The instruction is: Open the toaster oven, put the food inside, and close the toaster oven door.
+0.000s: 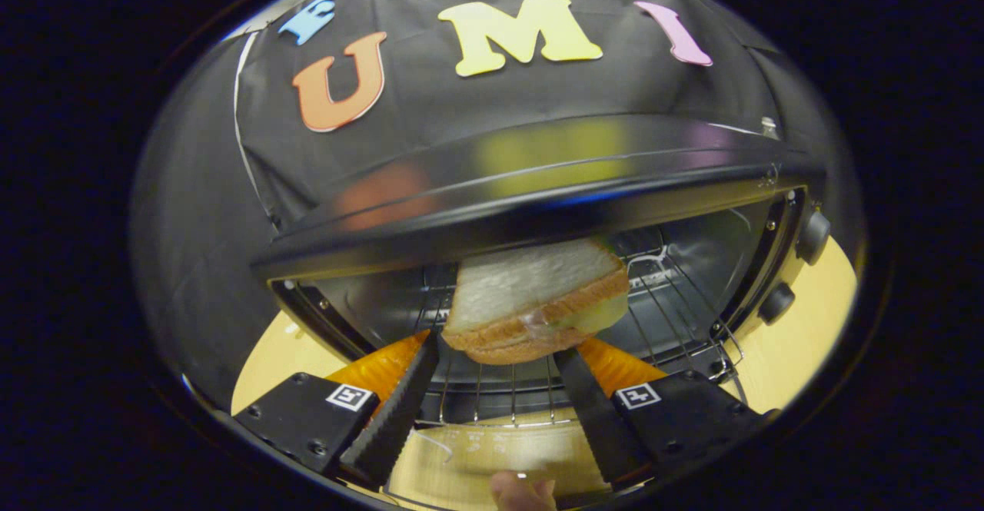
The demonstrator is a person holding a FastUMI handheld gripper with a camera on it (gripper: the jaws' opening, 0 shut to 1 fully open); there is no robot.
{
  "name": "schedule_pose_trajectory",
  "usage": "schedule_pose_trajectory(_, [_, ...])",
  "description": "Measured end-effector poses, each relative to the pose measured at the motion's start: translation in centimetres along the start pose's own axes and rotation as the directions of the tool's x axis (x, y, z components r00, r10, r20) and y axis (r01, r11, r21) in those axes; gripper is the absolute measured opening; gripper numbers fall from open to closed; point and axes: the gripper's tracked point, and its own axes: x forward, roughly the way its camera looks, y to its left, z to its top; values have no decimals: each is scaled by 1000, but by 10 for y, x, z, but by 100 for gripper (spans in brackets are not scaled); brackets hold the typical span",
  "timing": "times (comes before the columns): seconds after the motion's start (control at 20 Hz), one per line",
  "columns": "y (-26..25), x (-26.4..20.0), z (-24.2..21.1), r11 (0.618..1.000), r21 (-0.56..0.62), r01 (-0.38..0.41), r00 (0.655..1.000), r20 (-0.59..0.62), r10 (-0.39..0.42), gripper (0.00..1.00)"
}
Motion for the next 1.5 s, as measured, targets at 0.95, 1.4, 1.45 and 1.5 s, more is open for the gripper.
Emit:
schedule_pose_trajectory(0.95, [-18, -130, -78, 972, -189, 143, 989, 52, -135, 100])
schedule_pose_trajectory(1.4, [-51, -133, -133, 963, -171, 208, 978, 21, -208, 100])
schedule_pose_trajectory(1.45, [-53, -129, -137, 964, -169, 205, 978, 1, -207, 100])
schedule_pose_trajectory(1.5, [-56, -125, -142, 965, -160, 206, 977, -16, -211, 100])
